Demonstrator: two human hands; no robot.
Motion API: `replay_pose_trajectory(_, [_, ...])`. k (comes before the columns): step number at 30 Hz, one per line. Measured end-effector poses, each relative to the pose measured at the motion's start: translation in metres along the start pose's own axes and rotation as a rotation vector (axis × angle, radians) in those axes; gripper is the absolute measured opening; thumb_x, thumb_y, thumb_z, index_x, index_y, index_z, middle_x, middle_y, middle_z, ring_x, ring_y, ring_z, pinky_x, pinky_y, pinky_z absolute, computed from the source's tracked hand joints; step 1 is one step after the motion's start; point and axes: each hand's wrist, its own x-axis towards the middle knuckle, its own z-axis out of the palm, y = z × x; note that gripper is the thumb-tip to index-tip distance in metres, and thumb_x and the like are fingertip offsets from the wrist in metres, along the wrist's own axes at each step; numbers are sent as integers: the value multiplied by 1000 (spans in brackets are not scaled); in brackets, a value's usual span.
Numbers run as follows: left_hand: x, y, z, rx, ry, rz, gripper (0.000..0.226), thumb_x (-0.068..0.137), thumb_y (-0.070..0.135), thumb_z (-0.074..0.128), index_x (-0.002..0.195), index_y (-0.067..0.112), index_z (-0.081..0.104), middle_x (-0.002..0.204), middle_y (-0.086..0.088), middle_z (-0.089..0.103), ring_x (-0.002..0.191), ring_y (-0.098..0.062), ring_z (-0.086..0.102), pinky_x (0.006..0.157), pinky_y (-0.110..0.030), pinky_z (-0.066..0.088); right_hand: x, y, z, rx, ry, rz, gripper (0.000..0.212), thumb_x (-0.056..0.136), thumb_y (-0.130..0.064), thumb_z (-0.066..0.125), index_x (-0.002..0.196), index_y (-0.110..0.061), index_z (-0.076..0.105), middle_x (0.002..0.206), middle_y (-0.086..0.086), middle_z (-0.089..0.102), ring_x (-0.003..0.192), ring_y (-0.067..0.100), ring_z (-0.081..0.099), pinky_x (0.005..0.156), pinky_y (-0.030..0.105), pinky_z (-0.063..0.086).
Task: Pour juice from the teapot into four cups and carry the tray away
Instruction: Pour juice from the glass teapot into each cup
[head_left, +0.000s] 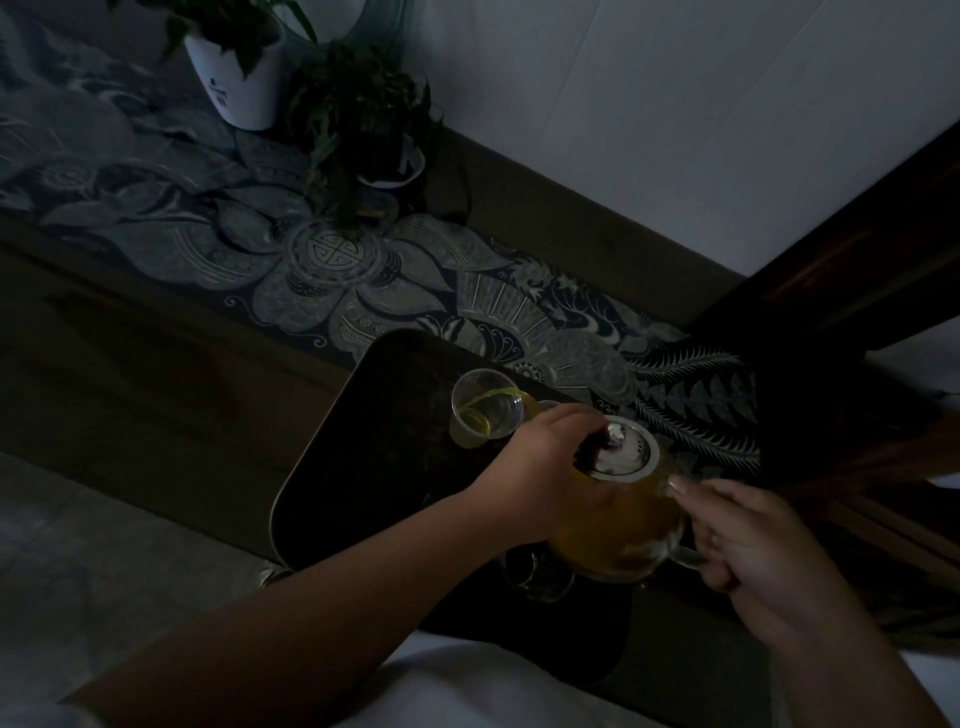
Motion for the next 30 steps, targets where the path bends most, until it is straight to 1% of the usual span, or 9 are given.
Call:
replay_pose_trajectory(3, [0,0,2,1,-3,-3,62,77,28,80,130,6,56,132,-6,57,120,-15,54,100,-31,48,-1,0,-2,-6,-2,4,20,87,-23,64,77,-6,60,42,-9,35,37,3,30,37,16,20])
replay_pose_trajectory(7, [-1,1,5,11,-7,-12,64,77,30,80,131,6,55,134,-5,56,122,-15,52,102,-26,46,-2,0,-5,-11,-17,10,22,87,-24,64,74,-7,59,43,-8,35,38,4,29,38,17,19])
replay_pose_trajectory(9, [-1,2,6,10,-11,-26,65,77,30,79,132,6,55,135,-5,55,123,-14,51,101,-19,43,-2,0,-6,-14,-19,12,22,87,-23,64,75,-6,60,44,-8,35,39,4,29,38,18,19])
replay_pose_trajectory(12, [-2,2,7,13,-20,-40,63,77,30,80,131,8,55,135,-4,56,122,-12,51,94,-5,34,-2,1,-7,-11,-19,12,24,87,-23,64,69,-9,58,44,-8,35,39,4,29,36,17,19])
replay_pose_trajectory(15, [-3,3,8,12,-30,-56,65,77,31,79,133,9,54,136,-3,54,124,-11,50,94,-2,31,-3,2,-8,-17,-18,13,25,87,-23,64,68,-9,57,44,-7,34,38,4,29,35,17,20])
replay_pose_trajectory(18, [-3,3,9,6,-24,-67,66,77,31,79,134,10,53,137,-1,53,124,-9,48,89,5,26,-3,2,-9,-11,-22,13,22,88,-22,64,74,-5,59,42,-8,35,35,2,29,34,16,20])
replay_pose_trajectory(21, [-4,3,11,5,-27,-69,66,77,31,79,134,10,53,138,-2,53,125,-10,48,90,4,26,-3,3,-10,-10,-27,14,22,87,-23,64,77,-4,61,42,-8,36,34,2,30,34,15,21])
replay_pose_trajectory(25, [-5,3,13,-4,-26,-74,65,77,31,79,133,10,54,137,-2,54,124,-9,49,93,0,30,-2,5,-12,-6,-26,15,22,86,-24,65,80,-2,62,42,-7,36,35,2,31,35,16,21])
replay_pose_trajectory(30, [-4,2,15,-29,-24,-76,63,76,30,80,132,11,55,135,0,55,115,4,45,89,4,30,1,5,-14,-16,-21,29,22,87,-24,64,77,-4,60,41,-8,37,33,2,30,35,15,21])
